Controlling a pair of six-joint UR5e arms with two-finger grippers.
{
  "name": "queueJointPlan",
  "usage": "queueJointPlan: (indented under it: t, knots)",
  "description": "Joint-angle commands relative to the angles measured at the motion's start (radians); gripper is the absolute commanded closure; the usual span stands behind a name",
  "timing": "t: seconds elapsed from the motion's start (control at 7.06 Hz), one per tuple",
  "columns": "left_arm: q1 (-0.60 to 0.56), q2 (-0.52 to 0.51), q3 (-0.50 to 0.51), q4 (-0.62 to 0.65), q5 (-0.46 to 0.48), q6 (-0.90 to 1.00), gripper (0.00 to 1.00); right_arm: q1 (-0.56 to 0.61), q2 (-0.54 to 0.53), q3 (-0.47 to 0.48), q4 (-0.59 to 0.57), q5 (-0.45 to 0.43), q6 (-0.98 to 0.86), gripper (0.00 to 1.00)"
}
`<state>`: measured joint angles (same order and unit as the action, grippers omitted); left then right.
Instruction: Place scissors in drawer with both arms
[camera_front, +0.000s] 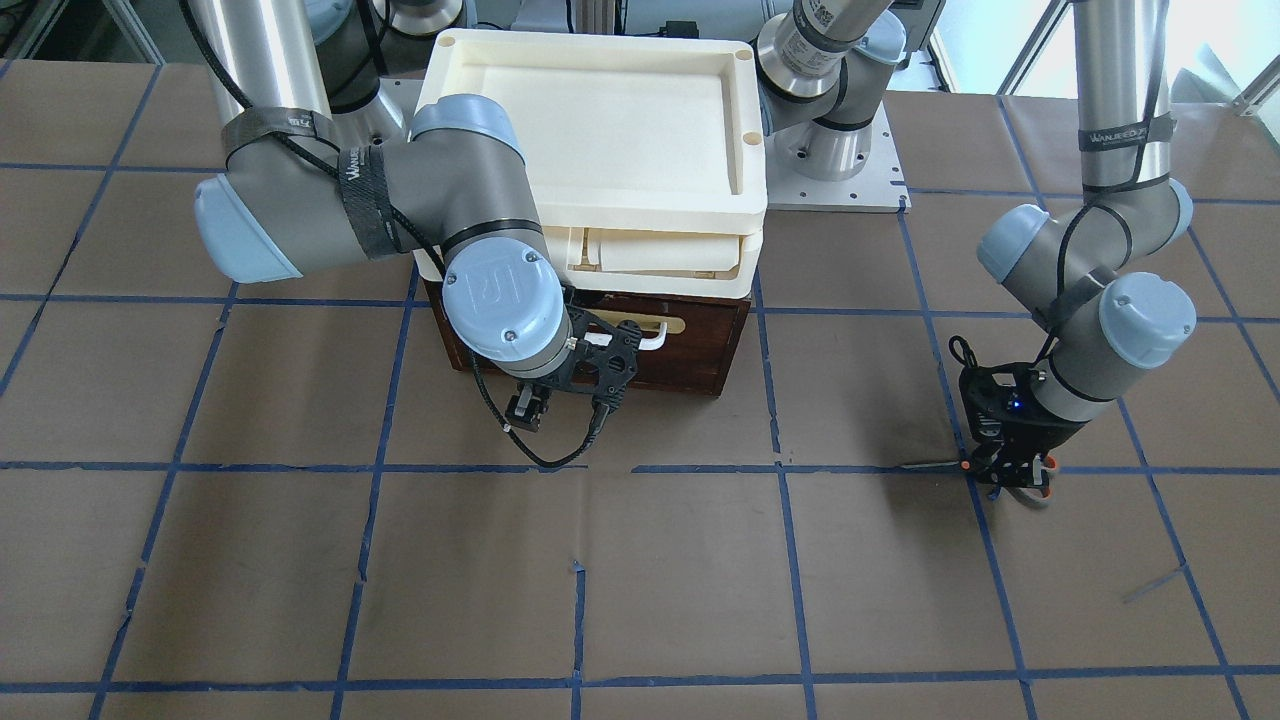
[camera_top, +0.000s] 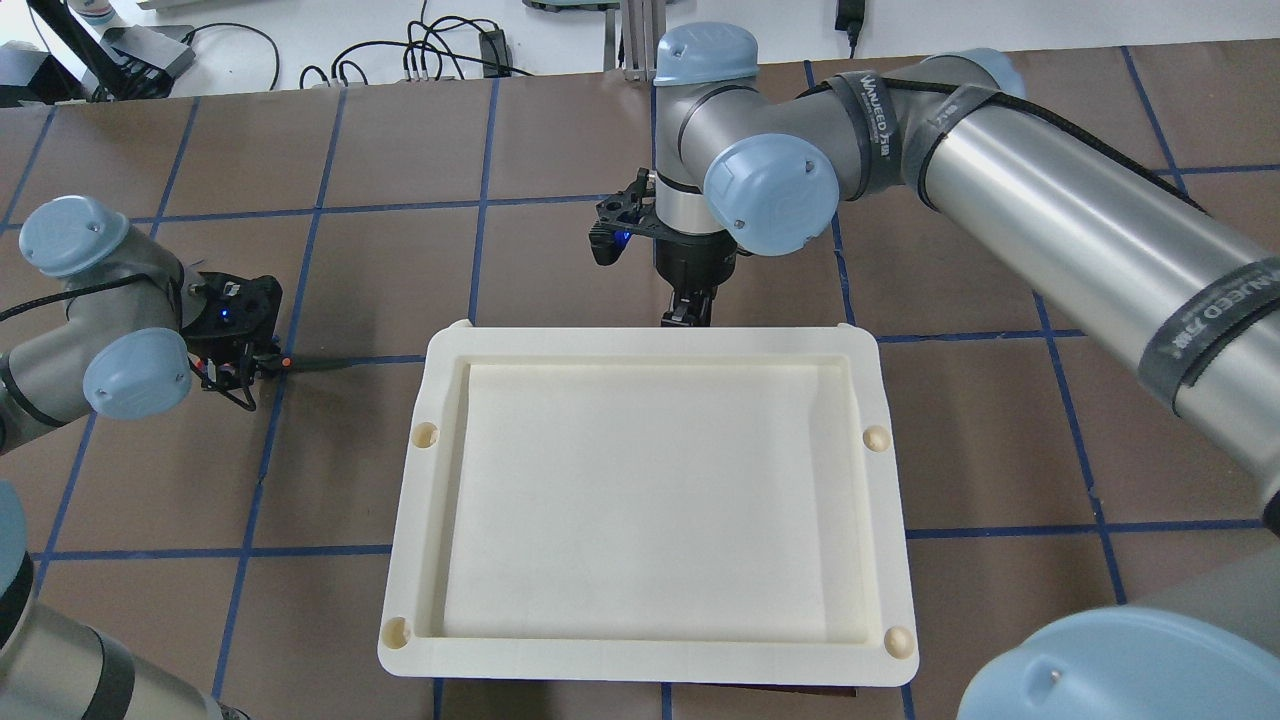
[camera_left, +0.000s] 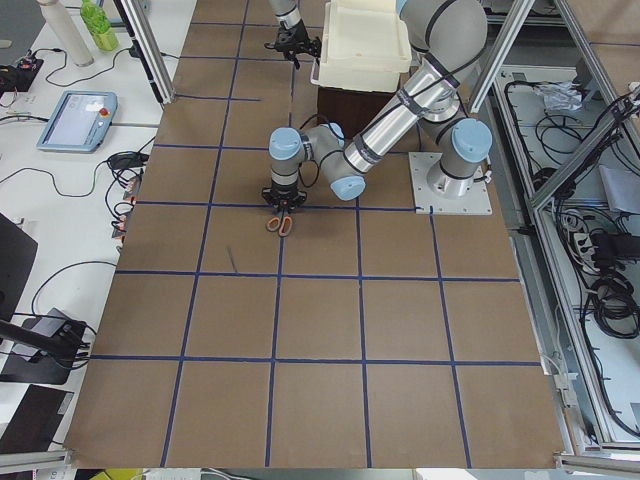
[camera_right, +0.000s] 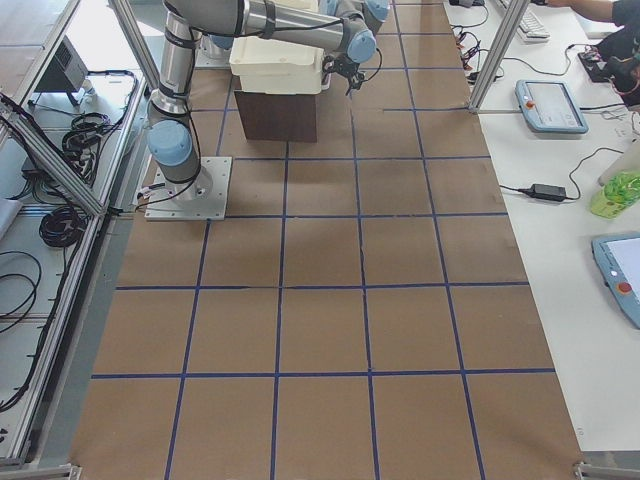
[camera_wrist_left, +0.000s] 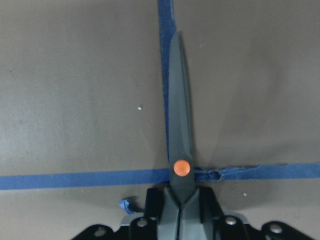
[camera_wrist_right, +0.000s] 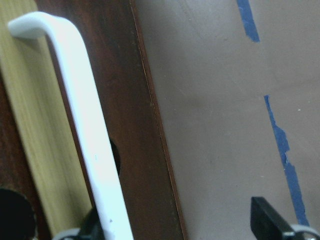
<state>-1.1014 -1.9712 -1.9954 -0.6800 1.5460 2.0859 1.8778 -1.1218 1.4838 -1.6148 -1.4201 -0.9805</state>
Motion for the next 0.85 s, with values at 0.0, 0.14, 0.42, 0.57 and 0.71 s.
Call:
queueJointPlan:
  t: [0.0,0.14,0.42,0.57,0.71]
  knots:
    - [0.000,0.003,0.003,-0.001,-0.003,-0.001,0.87,-0.003,0.010,-0.023,-0.004,-0.011,-0.006,0.00]
    - [0.000,0.003,0.003,-0.001,-0.003,-0.001,0.87,-0.006,0.035,-0.045,-0.004,-0.023,-0.006,0.00]
    - [0.000,0.005,0.003,-0.001,-0.004,-0.001,0.87,-0.012,0.057,-0.083,-0.005,-0.025,-0.020,0.00]
    - [0.000,0.005,0.003,-0.003,-0.003,-0.001,0.87,-0.014,0.060,-0.094,-0.005,-0.026,-0.021,0.00]
    - [0.000,0.011,0.004,-0.003,-0.006,-0.012,0.87,-0.014,0.065,-0.097,-0.005,-0.026,-0.024,0.00]
